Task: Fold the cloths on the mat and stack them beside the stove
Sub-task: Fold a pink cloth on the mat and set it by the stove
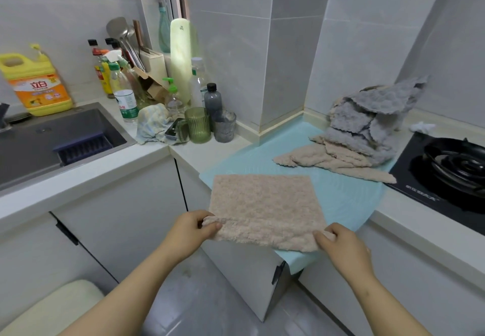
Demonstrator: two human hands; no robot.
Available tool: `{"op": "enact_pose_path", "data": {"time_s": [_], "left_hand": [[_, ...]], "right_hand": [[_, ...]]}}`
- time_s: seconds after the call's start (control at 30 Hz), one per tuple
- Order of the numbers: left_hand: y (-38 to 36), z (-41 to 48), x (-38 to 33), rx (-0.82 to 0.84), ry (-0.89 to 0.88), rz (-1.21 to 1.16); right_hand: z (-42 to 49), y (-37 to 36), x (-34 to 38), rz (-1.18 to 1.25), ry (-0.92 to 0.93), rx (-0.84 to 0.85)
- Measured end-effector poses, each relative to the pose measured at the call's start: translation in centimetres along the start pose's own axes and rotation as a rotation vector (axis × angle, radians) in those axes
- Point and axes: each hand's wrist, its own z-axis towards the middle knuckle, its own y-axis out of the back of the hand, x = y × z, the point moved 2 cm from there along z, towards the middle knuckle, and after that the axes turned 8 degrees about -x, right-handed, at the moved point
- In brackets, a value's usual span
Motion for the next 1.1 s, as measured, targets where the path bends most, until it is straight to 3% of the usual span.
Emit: {"op": "enact_pose_path", "data": {"time_s": [0.5,0.8,1.1], "left_hand": [[-2.7,11.6,-0.7,-0.226,0.174,0.113],[-4.3,15.1,0.5,-0.198,0.283,0.219],[-4.4,16.9,1.6,-0.161,0.276,0.309]], "right_hand": [[13.2,-2.6,1.8,0.476,-0.133,0.069],[17.9,-5.1,1.8,0.477,-0.136,0.124],[19.1,-6.3,2.1,0.292,-0.054,0.155]]}}
